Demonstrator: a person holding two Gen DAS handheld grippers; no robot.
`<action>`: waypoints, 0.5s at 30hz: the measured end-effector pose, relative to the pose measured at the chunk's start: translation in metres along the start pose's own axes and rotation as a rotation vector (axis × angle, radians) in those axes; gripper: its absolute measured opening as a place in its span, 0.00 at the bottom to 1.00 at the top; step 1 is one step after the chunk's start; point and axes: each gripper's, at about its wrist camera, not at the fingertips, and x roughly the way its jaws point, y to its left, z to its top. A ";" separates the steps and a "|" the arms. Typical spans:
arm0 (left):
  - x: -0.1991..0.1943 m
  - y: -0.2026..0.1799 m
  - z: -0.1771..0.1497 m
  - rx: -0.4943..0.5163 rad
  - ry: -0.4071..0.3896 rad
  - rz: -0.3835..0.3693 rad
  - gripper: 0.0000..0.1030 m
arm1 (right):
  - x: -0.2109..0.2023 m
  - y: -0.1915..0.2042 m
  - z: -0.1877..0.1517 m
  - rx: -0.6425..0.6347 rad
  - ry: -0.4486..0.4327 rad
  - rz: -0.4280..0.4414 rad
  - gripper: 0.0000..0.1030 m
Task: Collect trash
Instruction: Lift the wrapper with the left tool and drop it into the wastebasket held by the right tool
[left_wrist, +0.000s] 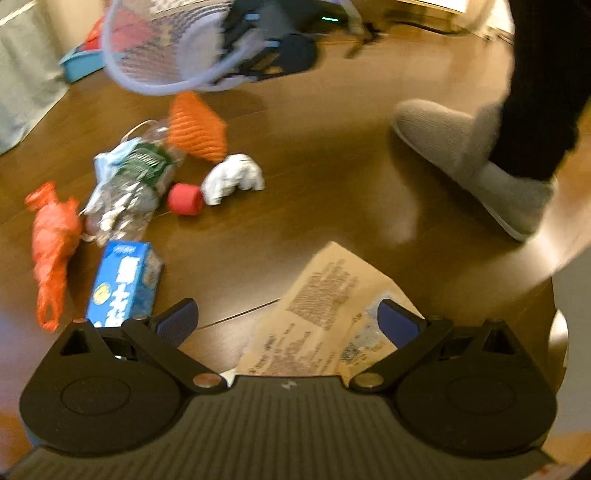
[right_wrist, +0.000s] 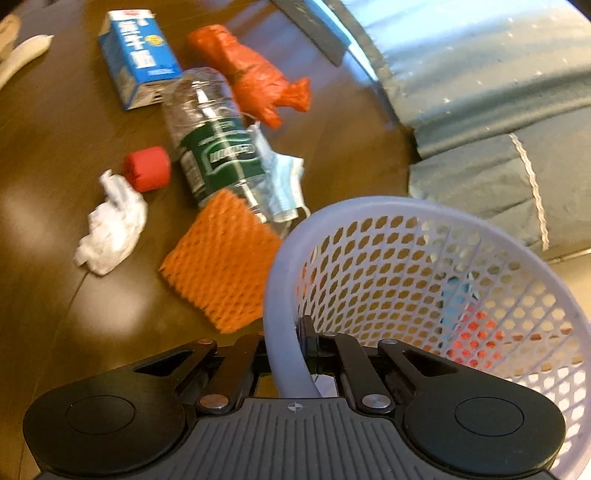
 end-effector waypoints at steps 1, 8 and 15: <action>0.002 -0.003 -0.001 0.029 -0.004 -0.007 0.97 | 0.001 -0.002 0.002 0.012 0.003 -0.004 0.00; 0.021 -0.016 -0.006 0.169 0.020 -0.057 0.89 | -0.004 -0.009 -0.001 0.042 0.020 -0.016 0.00; 0.024 -0.003 -0.008 0.204 0.082 -0.073 0.73 | -0.004 -0.005 0.000 0.090 0.014 -0.015 0.00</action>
